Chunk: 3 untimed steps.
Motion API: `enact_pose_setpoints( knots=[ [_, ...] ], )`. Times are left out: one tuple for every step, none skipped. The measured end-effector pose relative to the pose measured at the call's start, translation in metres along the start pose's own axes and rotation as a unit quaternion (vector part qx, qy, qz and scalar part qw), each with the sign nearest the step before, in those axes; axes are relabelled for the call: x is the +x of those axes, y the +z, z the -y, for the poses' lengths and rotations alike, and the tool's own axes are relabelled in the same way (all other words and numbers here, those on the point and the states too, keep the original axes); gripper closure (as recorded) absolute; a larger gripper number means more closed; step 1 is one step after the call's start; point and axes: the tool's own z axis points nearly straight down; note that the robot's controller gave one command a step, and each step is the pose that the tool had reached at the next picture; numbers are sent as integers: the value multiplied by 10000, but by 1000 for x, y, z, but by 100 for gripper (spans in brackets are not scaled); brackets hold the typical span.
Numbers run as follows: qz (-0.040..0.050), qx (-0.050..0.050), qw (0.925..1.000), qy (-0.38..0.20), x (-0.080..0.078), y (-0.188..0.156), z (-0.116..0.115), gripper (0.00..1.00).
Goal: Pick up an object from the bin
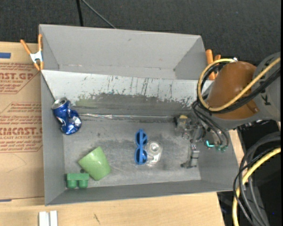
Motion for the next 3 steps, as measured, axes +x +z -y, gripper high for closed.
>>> enact_pose_setpoints(
  knots=[
    [9, -8, 9982, -593, -5, 77, -44, 0],
    [18, -14, 9992, -406, 19, 75, -104, 0],
    [53, -10, 9978, 662, -26, 58, -121, 0]
  ],
)
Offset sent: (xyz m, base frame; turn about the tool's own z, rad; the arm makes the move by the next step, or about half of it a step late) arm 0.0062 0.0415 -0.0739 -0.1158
